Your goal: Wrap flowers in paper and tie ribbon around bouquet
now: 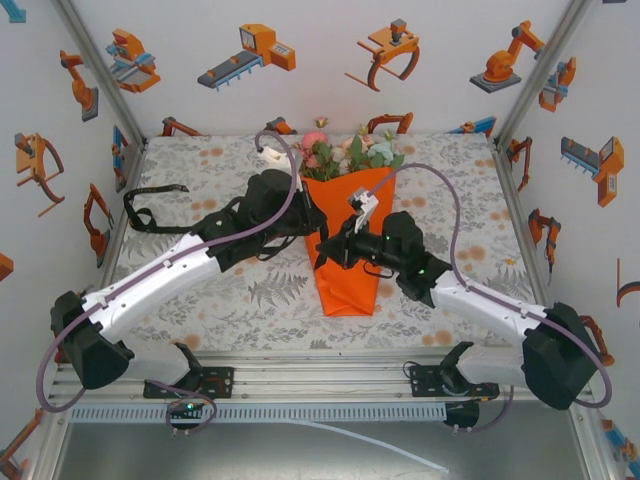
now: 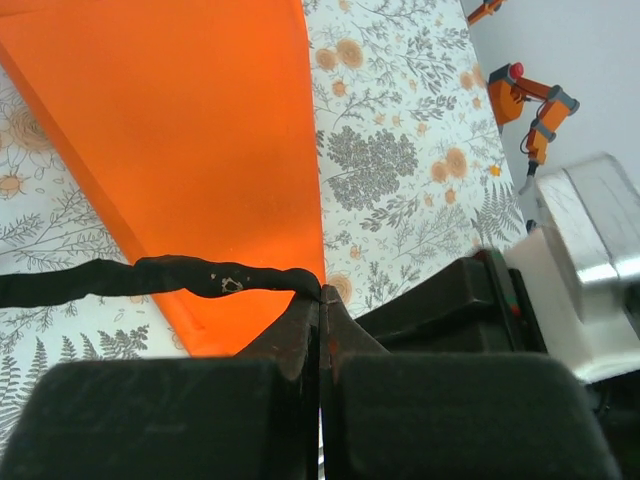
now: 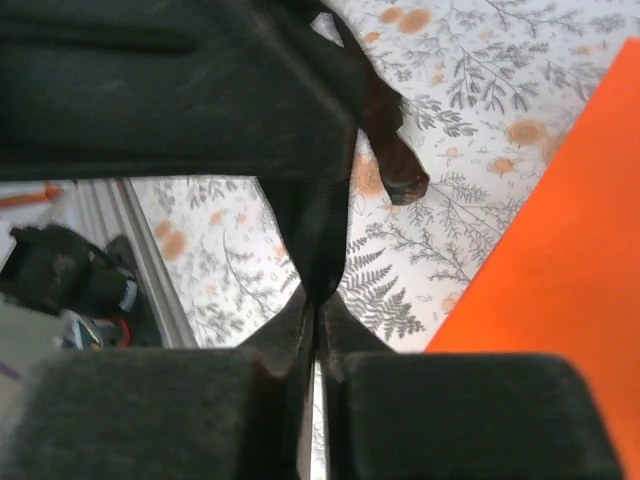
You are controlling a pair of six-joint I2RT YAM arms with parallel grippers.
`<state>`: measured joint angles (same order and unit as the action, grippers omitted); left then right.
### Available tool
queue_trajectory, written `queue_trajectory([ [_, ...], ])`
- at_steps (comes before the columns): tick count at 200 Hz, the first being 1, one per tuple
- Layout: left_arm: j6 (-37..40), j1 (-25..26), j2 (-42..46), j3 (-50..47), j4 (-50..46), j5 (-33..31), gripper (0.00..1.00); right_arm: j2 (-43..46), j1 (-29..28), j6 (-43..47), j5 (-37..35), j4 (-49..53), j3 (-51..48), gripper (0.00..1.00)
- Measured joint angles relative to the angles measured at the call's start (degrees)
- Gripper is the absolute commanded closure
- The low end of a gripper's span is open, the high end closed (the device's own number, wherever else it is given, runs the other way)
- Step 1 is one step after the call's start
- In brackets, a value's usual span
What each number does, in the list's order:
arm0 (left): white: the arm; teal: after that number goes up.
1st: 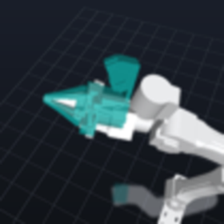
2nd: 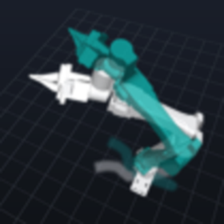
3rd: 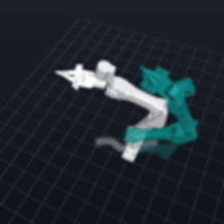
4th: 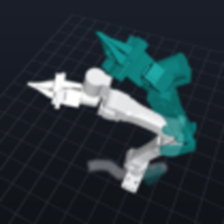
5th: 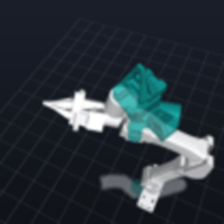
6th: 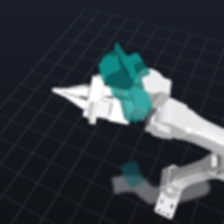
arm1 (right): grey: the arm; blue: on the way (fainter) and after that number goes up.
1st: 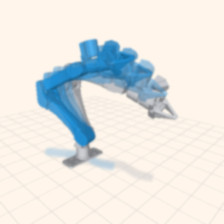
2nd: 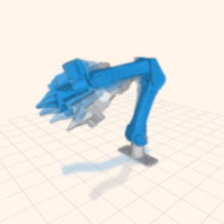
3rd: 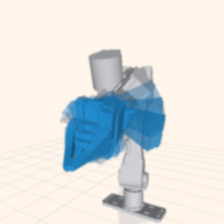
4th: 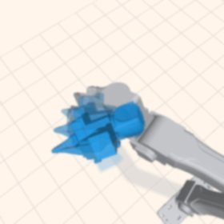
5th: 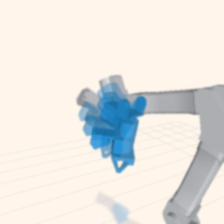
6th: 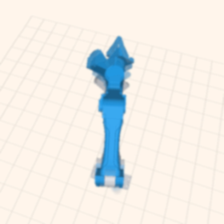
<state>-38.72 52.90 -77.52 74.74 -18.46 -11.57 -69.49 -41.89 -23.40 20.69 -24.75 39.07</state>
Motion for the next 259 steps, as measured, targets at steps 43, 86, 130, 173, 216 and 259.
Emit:
queue_trajectory([
  [43, 8.81, -1.18, 3.43, 0.15, -2.91, -4.42, 0.24, 8.85, 4.39, -1.77, -9.07, 10.49, 2.93, 1.0],
  [86, 15.39, -24.09, 11.26, 1.73, -12.35, -11.61, 0.22, 30.6, 20.9, -9.14, -24.61, 26.05, 3.34, 1.0],
  [130, 18.08, -45.27, 8.2, 0.33, -17.84, -13.68, 0.21, 32.65, 42.18, -12.24, -36.76, 40.35, 8.37, 1.0],
  [173, 19.06, -51.01, 2.6, -1.42, -18.43, -11.89, 0.21, 23.08, 69.44, -19.28, -34.21, 44.83, 12.94, 0.94],
  [216, 17.9, -56.02, -8.41, -1.18, -16.96, -7.52, 0.2, 16.28, 75.52, -21.79, -23.17, 41.16, 12.92, 0.29],
  [259, 13.16, -58.21, -24.59, 4.57, -15.85, -7.52, 0.27, 10.73, 66.49, -17.51, -6.6, 39.08, 13.0, 0.27],
])
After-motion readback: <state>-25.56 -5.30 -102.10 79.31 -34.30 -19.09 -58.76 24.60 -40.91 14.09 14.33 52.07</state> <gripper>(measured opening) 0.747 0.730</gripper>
